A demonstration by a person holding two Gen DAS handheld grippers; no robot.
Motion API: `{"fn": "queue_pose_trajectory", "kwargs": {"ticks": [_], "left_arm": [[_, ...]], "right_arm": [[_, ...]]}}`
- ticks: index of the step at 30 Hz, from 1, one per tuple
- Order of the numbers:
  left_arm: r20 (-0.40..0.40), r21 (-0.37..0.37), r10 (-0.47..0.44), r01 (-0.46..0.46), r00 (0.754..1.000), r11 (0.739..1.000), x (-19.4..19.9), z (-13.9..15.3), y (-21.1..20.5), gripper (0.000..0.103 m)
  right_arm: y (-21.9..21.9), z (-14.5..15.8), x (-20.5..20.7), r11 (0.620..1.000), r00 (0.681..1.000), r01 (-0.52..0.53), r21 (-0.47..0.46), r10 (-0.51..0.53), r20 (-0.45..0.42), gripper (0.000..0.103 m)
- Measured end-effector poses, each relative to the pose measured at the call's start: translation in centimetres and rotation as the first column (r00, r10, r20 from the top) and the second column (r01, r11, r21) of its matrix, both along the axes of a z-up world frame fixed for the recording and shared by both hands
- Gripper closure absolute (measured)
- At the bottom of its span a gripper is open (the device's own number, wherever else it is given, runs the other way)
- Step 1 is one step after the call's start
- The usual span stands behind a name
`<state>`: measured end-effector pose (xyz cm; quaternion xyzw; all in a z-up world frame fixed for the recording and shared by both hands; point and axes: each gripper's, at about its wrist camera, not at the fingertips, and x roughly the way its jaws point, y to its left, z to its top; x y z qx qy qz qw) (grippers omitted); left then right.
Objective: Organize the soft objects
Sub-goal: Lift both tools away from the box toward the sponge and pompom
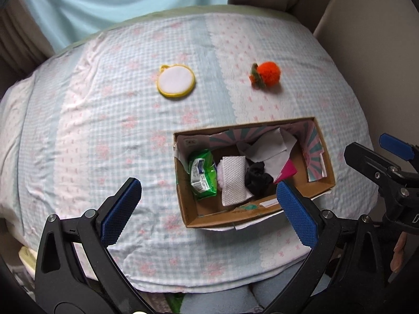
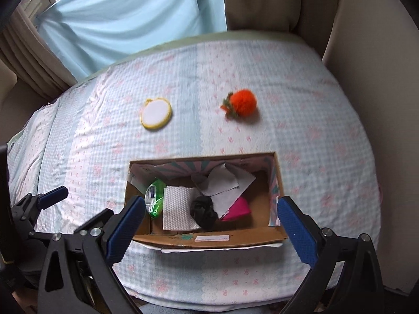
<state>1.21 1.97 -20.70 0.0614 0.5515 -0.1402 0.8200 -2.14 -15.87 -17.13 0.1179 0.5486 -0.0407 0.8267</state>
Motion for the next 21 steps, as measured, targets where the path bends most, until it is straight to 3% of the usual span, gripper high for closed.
{"fn": "queue_pose_trajectory", "kwargs": {"ticks": [11, 15, 21], "left_arm": [[0.109, -0.035, 0.12, -0.117, 0.987, 0.993, 1.2, 4.6, 0.1, 0.0], [0.148, -0.036, 0.171, -0.167, 0.974, 0.985, 2.8, 5.5, -0.6, 0.0], [0.178, -0.038, 0.223, -0.22, 0.958, 0.975, 7.1, 5.3, -1.8, 0.0]], "right_arm": [[-0.6, 3.9, 0.4, 0.998, 0.996, -0.028, -0.057, 0.033, 0.086, 0.003], [-1.7, 4.9, 1.9, 0.993, 0.99, -0.048, -0.111, 0.062, 0.123, 0.003], [-4.9, 4.5, 5.9, 0.995, 0.985, -0.07, -0.07, 0.08, 0.151, 0.003]]}}
